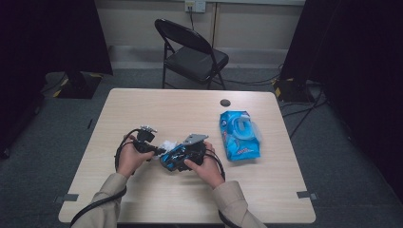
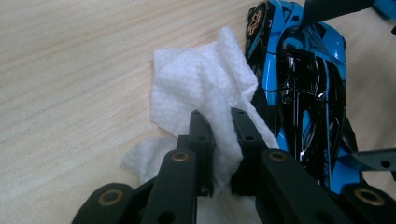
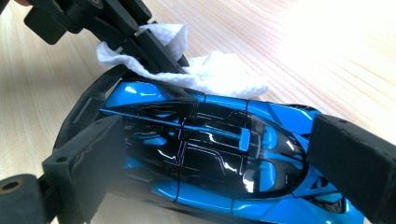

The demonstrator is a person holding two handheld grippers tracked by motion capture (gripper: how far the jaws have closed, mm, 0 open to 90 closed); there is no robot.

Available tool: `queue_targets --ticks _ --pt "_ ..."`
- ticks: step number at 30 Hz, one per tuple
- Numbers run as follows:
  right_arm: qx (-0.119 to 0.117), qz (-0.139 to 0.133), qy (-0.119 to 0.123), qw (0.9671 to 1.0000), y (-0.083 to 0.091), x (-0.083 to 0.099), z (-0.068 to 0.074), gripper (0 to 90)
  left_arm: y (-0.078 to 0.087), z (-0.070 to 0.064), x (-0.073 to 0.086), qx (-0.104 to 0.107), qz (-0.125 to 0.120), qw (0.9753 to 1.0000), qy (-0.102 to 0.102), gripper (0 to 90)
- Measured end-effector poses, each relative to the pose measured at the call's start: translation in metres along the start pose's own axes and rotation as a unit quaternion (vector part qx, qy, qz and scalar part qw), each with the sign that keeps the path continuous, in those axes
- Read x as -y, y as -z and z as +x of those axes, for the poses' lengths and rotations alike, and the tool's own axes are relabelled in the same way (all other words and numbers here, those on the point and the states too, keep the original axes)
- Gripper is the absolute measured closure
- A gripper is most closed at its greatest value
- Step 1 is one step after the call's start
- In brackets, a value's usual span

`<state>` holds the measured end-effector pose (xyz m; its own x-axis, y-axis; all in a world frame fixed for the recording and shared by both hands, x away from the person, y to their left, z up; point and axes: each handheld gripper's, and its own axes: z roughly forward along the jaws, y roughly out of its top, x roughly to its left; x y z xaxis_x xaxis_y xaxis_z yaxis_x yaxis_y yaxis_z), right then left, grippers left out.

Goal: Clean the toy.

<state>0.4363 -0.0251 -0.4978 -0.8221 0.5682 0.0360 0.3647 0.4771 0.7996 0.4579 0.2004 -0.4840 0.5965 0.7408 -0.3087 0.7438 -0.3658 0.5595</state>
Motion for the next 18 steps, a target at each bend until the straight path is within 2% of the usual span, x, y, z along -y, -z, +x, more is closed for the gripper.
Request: queue_targets --ticks 18 --pt "0.000 -0.001 -0.001 1.0000 0.000 0.000 0.001 4.1 0.012 0.000 0.005 0.002 -0.003 1.0000 -0.004 81.2"
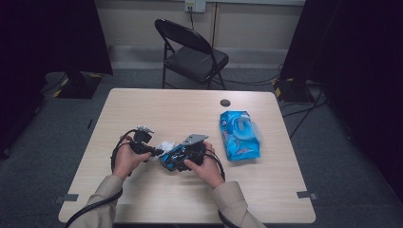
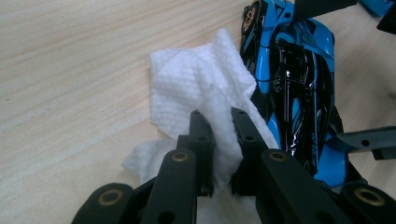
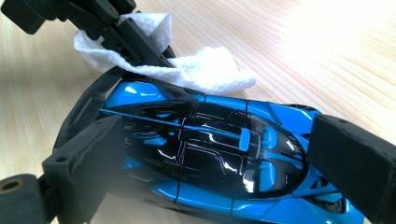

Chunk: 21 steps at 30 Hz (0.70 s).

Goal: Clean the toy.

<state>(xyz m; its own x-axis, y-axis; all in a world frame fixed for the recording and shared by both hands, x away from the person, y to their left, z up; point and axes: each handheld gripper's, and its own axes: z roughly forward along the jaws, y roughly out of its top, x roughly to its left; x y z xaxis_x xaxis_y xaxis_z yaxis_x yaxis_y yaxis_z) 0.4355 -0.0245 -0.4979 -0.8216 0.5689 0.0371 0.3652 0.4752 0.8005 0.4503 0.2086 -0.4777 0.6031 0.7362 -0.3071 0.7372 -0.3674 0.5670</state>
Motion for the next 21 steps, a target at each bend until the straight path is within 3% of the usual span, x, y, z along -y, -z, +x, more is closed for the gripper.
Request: queue_targets --ticks 7,13,21 --pt "0.001 0.001 0.001 1.0000 0.000 0.000 0.000 4.1 0.007 0.000 0.005 -0.005 0.013 0.9999 -0.006 81.1" --pt "0.001 0.000 0.001 1.0000 0.000 0.000 0.000 4.1 0.012 -0.001 0.011 0.002 0.012 0.9999 0.003 81.2" --pt "0.001 -0.001 0.000 1.0000 0.000 0.000 0.000 4.1 0.028 -0.002 0.010 0.002 -0.008 1.0000 -0.001 81.3"
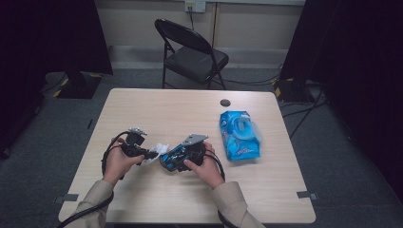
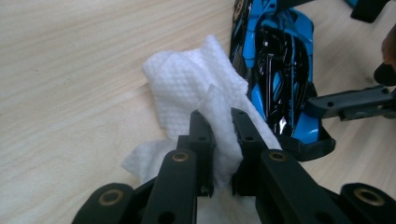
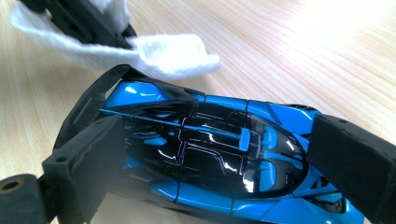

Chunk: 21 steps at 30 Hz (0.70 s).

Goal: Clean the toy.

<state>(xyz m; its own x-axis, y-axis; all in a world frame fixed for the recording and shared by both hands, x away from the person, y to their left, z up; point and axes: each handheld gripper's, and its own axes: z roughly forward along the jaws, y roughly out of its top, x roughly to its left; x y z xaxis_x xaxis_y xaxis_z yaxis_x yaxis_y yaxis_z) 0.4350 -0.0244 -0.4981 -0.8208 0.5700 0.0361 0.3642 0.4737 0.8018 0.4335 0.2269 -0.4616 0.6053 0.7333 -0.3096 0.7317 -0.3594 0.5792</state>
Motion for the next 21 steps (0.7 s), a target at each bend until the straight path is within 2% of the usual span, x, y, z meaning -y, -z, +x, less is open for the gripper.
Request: queue_targets --ticks 6,10,21 --pt "0.000 0.000 0.000 1.0000 0.000 0.000 0.000 4.1 0.013 0.000 -0.011 -0.004 -0.021 0.9998 -0.001 81.3" --pt "0.000 0.000 0.000 1.0000 0.000 0.000 0.000 4.1 0.017 -0.005 -0.021 -0.005 -0.028 0.9996 -0.003 81.3" --pt "0.000 0.000 0.000 1.0000 0.000 0.000 0.000 4.1 0.001 -0.019 -0.047 -0.008 -0.062 0.9979 -0.019 81.3"
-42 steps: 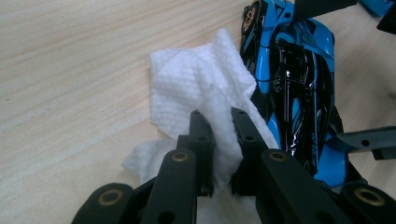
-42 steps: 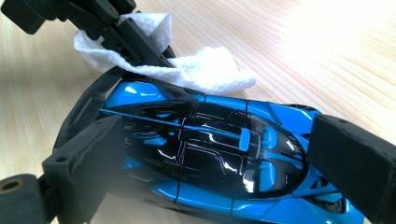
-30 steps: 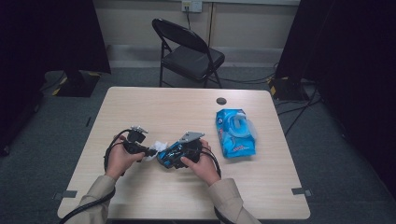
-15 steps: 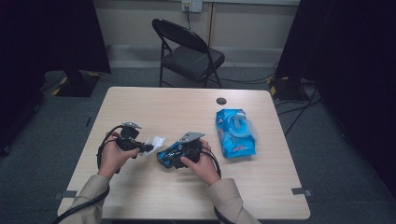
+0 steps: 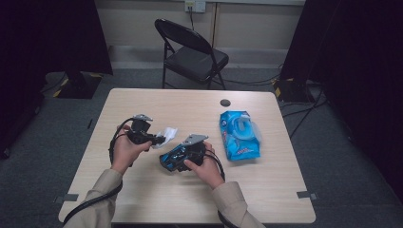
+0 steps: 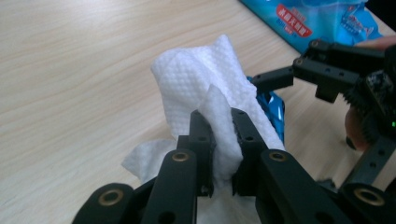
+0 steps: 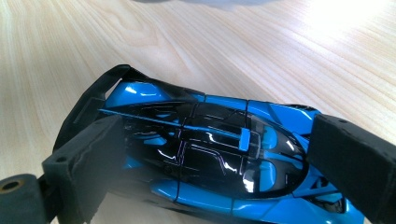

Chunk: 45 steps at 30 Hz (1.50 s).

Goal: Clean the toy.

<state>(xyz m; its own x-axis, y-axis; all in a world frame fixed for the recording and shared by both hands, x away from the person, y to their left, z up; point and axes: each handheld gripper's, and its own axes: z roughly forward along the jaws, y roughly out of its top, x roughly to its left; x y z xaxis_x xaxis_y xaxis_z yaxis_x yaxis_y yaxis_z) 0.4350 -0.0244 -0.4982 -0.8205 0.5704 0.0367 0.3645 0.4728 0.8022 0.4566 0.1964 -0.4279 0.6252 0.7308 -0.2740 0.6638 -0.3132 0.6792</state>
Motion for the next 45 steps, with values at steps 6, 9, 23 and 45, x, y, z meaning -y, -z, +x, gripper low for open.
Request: queue_targets --ticks 6,9,23,45 --pt "0.000 0.000 0.000 1.0000 0.000 0.000 0.000 4.1 -0.018 -0.003 -0.007 -0.003 -0.001 1.0000 -0.002 81.3" --pt "0.000 -0.002 0.000 1.0000 0.000 0.000 0.000 4.1 -0.028 -0.002 -0.010 -0.006 -0.002 1.0000 0.000 81.3" --pt "-0.001 -0.005 -0.001 1.0000 0.000 0.001 0.000 4.1 -0.068 -0.005 -0.017 -0.015 0.012 0.9998 -0.001 81.2" --pt "0.000 -0.005 -0.001 1.0000 0.000 0.001 0.000 4.1 -0.095 0.002 -0.010 -0.024 0.066 0.9975 0.007 81.4"
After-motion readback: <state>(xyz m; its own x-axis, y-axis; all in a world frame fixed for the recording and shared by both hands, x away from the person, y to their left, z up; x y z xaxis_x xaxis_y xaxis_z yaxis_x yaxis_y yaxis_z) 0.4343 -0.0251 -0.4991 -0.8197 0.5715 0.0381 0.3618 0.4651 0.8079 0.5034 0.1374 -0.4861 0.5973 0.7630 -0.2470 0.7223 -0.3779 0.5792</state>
